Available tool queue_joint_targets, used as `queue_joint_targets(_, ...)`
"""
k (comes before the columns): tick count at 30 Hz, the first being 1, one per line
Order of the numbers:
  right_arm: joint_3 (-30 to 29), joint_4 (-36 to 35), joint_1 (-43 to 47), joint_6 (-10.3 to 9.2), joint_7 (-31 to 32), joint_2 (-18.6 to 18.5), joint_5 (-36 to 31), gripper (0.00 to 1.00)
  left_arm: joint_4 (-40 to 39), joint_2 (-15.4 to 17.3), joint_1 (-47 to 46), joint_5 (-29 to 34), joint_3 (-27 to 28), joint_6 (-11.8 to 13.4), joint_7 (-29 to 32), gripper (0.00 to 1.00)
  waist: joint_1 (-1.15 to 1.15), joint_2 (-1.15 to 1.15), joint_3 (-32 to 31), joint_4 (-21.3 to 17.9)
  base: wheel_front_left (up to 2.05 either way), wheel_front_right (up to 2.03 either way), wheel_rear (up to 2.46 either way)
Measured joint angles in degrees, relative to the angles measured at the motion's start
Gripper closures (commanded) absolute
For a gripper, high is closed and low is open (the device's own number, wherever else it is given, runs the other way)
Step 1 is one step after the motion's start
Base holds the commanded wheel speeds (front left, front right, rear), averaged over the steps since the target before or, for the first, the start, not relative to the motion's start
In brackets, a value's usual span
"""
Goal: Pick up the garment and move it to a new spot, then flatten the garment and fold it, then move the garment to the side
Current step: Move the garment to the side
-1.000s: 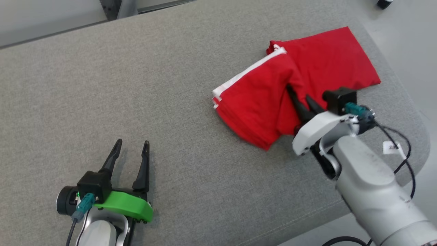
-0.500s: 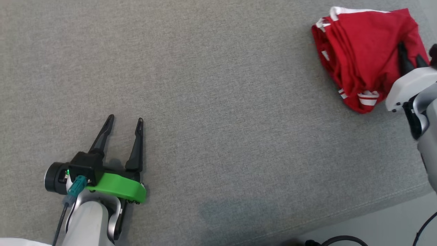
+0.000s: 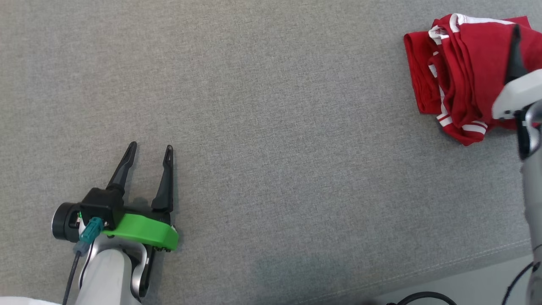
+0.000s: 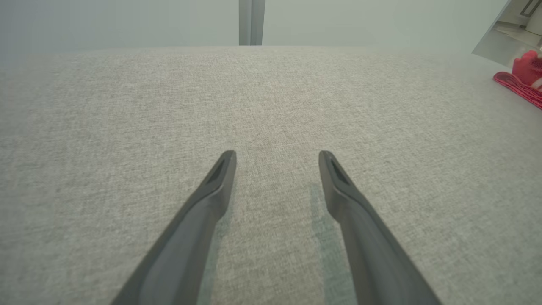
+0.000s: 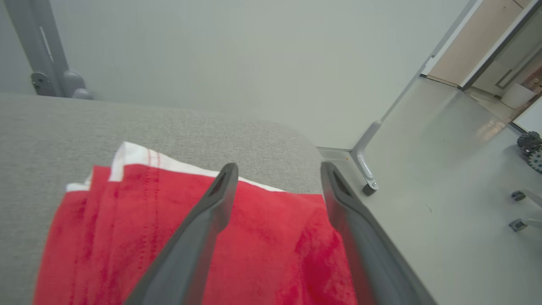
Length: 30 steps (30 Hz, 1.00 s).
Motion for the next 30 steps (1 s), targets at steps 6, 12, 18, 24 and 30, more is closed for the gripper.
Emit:
queue_joint_targets(6, 7.0, -11.9, 4.8, 0.0, 0.0, 6.8, 2.8, 0.0, 0.2, -0.9, 1.5, 0.0, 2.0, 0.0, 0.0, 0.0, 0.0, 0.0, -3.0, 0.1, 0.0, 0.0, 0.0)
queue_joint_targets(12, 13.6, -17.3, 11.8, 0.0, 0.0, 10.3, 8.9, 0.0, 0.5, -1.9, 3.5, 0.1, 3.8, 0.0, 0.0, 0.0, 0.0, 0.0, -6.9, 0.7, 0.0, 0.0, 0.0)
queue_joint_targets(18, 17.2, -18.4, 18.6, 0.0, 0.0, 12.4, 11.6, 0.0, 0.9, -2.5, 6.3, 0.2, 4.7, 0.0, 0.0, 0.0, 0.0, 0.0, -10.9, 2.2, 0.0, 0.0, 0.0)
queue_joint_targets(24, 18.8, -17.8, 24.9, 0.0, 0.0, 13.7, 12.8, 0.0, 1.5, -3.1, 9.1, 0.2, 5.6, 0.0, 0.0, 0.0, 0.0, 0.0, -14.7, 4.3, 0.0, 0.0, 0.0)
queue_joint_targets(30, 19.4, -17.8, 30.1, 0.0, 0.0, 14.5, 12.9, 0.0, 2.1, -3.3, 12.4, 0.1, 6.5, 0.0, 0.0, 0.0, 0.0, 0.0, -18.8, 6.1, 0.0, 0.0, 0.0)
